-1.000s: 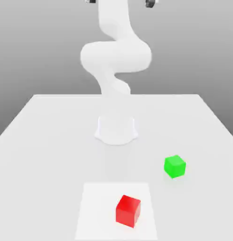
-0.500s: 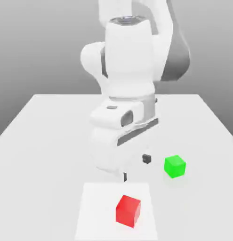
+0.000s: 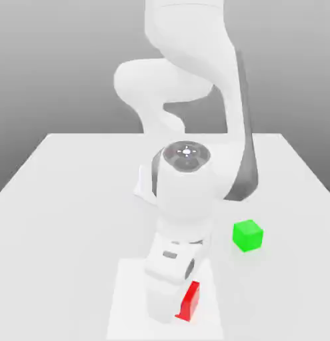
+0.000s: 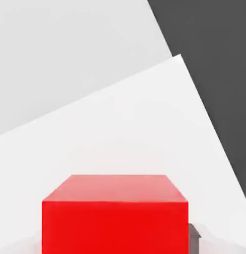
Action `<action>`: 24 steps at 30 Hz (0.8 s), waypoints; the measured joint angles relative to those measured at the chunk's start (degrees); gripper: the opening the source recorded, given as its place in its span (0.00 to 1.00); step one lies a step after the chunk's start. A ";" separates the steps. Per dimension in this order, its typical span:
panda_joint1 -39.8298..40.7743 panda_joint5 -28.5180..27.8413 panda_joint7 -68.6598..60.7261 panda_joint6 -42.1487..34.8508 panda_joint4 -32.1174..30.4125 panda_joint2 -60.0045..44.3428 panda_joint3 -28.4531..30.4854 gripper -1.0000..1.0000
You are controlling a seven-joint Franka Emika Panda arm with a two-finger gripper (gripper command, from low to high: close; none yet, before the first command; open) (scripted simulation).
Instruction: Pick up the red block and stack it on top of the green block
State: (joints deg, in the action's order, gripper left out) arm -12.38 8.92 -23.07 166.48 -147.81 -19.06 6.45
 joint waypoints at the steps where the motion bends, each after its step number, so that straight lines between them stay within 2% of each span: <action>1: -0.23 -0.36 0.24 -0.61 -0.12 0.76 0.31 0.00; 7: -2.20 -5.47 2.59 -9.19 -2.60 11.90 2.09 0.00; 15: -15.60 -5.57 -18.78 -12.31 -15.67 27.91 -4.71 0.00; 20: -24.35 -6.99 -30.74 -12.96 -23.58 36.71 -7.76 0.00; 24: -26.29 -7.30 -33.23 -6.54 -24.95 31.75 -8.50 0.00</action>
State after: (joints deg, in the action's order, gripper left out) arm -38.67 1.61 -56.30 159.94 -172.76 12.69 -2.06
